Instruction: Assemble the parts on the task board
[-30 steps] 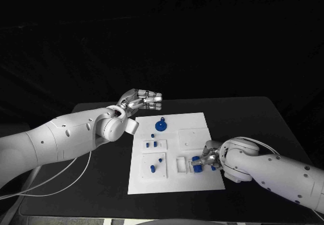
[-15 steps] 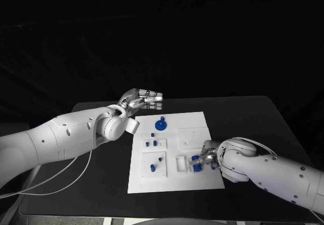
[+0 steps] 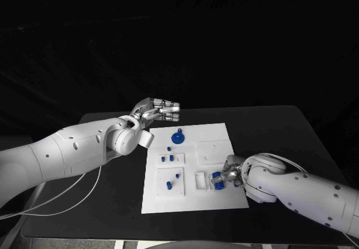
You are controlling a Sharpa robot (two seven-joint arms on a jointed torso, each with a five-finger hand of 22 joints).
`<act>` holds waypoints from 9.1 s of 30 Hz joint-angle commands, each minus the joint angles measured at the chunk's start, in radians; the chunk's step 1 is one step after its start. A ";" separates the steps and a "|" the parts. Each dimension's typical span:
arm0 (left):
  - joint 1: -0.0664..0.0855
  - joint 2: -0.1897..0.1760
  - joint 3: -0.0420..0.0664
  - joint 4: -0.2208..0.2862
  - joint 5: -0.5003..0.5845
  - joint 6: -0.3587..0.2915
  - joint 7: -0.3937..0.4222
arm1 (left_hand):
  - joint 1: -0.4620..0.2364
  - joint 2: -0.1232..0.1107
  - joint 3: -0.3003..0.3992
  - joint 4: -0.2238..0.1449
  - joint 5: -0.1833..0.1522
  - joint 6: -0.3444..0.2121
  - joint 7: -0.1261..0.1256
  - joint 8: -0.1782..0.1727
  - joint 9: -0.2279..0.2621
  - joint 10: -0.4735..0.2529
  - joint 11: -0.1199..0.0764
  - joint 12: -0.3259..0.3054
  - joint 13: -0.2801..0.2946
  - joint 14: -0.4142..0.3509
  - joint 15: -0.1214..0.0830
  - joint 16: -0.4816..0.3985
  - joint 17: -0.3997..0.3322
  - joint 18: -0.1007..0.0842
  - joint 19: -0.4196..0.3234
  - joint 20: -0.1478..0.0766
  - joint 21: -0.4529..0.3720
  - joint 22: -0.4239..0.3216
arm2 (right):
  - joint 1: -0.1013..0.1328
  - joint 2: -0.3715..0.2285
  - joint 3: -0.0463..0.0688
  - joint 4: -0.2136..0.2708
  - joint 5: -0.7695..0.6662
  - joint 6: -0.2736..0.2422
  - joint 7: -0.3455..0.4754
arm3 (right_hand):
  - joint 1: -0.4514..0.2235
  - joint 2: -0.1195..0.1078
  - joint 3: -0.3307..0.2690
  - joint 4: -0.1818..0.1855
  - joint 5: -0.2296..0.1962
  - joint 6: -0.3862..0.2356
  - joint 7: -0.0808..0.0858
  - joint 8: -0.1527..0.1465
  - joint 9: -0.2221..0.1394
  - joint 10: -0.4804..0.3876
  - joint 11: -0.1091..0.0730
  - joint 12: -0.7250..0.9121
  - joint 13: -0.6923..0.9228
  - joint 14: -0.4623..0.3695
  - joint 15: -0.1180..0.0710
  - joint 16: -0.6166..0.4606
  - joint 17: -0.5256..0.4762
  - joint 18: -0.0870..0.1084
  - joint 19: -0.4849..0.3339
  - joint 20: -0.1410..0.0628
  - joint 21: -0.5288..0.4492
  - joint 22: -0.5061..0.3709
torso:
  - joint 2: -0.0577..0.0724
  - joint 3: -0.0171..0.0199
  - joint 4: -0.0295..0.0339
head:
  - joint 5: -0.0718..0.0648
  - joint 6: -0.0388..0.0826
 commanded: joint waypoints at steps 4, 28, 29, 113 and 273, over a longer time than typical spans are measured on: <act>0.000 0.000 0.001 0.000 0.005 0.012 0.001 | -0.001 -0.002 0.005 0.003 0.005 -0.001 0.002 0.005 -0.001 -0.006 0.000 -0.005 0.000 0.000 0.009 -0.001 0.001 -0.004 0.007 0.000 0.006 -0.003 | -0.012 -0.028 -0.006 0.024 0.077 -0.083 -0.016 | 0.015 0.062 0.126 -0.146 -0.004 0.024 -0.008 -0.004 -0.755 0.003 -0.006 0.003 0.001 0.002 -0.005 -0.001 0.004 0.011 0.060 -0.002 0.008 0.100 | 0.000 0.0000 -0.0013 | 0.004 0.002; 0.000 0.002 0.000 0.001 0.000 0.017 -0.003 | -0.003 -0.002 0.005 0.003 0.008 -0.001 0.003 0.004 -0.001 -0.007 0.000 -0.005 0.000 0.000 0.009 -0.001 0.001 -0.004 0.008 0.000 0.007 -0.007 | 0.014 -0.040 0.045 0.105 0.246 -0.128 0.015 | 0.033 0.070 0.005 -0.056 -0.074 0.095 -0.035 -0.003 -0.761 0.012 -0.017 0.000 -0.007 0.003 -0.012 -0.004 0.003 0.002 0.059 -0.009 0.010 0.100 | 0.000 -0.0019 -0.0011 | 0.013 0.003; 0.000 0.002 0.000 0.001 0.000 0.018 -0.003 | -0.003 -0.002 0.005 0.003 0.008 -0.001 0.003 0.004 -0.001 -0.007 0.000 -0.005 0.000 0.000 0.009 -0.001 0.001 -0.004 0.008 0.000 0.007 -0.007 | 0.014 -0.035 0.045 0.102 0.245 -0.122 0.012 | 0.033 0.070 0.003 -0.055 -0.076 0.095 -0.035 -0.003 -0.761 0.013 -0.016 0.000 -0.007 0.003 -0.012 -0.004 0.003 0.002 0.059 -0.009 0.010 0.100 | 0.001 -0.0023 -0.0008 | 0.013 0.003; 0.000 -0.001 0.000 0.001 -0.001 0.036 -0.016 | -0.010 0.002 0.009 0.015 0.010 -0.002 0.007 0.004 -0.001 -0.023 0.004 -0.004 0.000 0.004 0.009 0.000 0.003 -0.004 0.011 0.000 0.011 -0.022 | 0.015 -0.004 -0.015 0.105 0.012 0.015 -0.001 | -0.072 0.038 -0.113 0.314 -0.393 0.123 -0.044 -0.002 -0.751 0.036 -0.019 -0.017 -0.016 0.007 -0.014 -0.011 0.023 -0.006 0.060 -0.013 0.021 0.103 | 0.001 0.0009 0.0002 | 0.027 -0.006; 0.000 -0.024 -0.018 -0.002 -0.033 0.056 -0.047 | -0.006 0.007 0.017 0.009 0.024 0.000 0.010 0.003 -0.001 -0.020 0.005 -0.004 0.000 0.004 0.008 0.000 0.002 -0.004 0.010 -0.001 0.019 -0.031 | -0.035 -0.191 0.179 0.056 -0.201 0.201 -0.034 | 0.023 0.006 0.043 0.115 -0.391 0.088 -0.036 -0.003 -0.671 0.055 -0.015 0.111 0.066 0.007 -0.008 0.017 0.040 -0.010 0.057 -0.008 0.068 0.111 | 0.001 -0.0005 0.0004 | -0.054 0.008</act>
